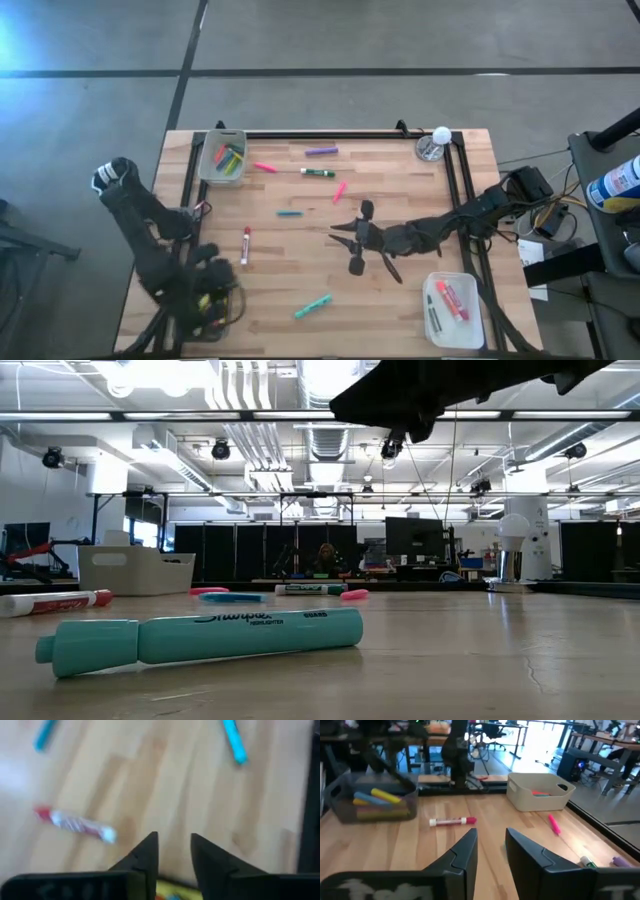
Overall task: Pick & Place Markers
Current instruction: Put the blue pen into the gray bin, then put the green marker pen into the white bin
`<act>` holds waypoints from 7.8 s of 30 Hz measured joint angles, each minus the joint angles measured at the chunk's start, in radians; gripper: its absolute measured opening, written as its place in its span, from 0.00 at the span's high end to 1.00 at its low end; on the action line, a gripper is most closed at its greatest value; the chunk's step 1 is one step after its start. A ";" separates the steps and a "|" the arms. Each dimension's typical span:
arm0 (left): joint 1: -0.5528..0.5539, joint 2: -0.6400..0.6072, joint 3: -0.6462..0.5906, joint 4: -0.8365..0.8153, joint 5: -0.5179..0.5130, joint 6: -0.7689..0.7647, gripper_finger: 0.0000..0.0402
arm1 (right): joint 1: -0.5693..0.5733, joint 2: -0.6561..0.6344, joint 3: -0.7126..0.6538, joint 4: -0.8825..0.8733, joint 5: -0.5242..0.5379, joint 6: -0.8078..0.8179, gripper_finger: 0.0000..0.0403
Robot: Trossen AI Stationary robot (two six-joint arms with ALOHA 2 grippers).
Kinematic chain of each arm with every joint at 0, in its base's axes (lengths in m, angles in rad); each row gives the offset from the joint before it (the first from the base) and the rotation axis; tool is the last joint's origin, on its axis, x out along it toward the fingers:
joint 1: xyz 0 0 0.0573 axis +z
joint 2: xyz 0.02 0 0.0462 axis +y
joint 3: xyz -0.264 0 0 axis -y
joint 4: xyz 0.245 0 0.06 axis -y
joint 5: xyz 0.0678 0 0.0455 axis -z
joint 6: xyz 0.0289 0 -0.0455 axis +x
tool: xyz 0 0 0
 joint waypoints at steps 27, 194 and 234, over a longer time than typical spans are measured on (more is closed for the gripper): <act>0.958 0.036 -0.189 0.462 0.315 1.075 1.00 | 0.021 -0.002 -0.312 0.397 -0.014 0.106 0.97; 1.052 -0.548 -1.004 1.819 0.439 1.257 0.99 | -0.776 0.595 0.778 -1.168 -0.598 -0.154 0.80; 1.052 -0.548 -1.004 1.798 0.435 1.257 0.99 | -0.202 -0.075 0.800 -1.985 -0.585 0.869 0.83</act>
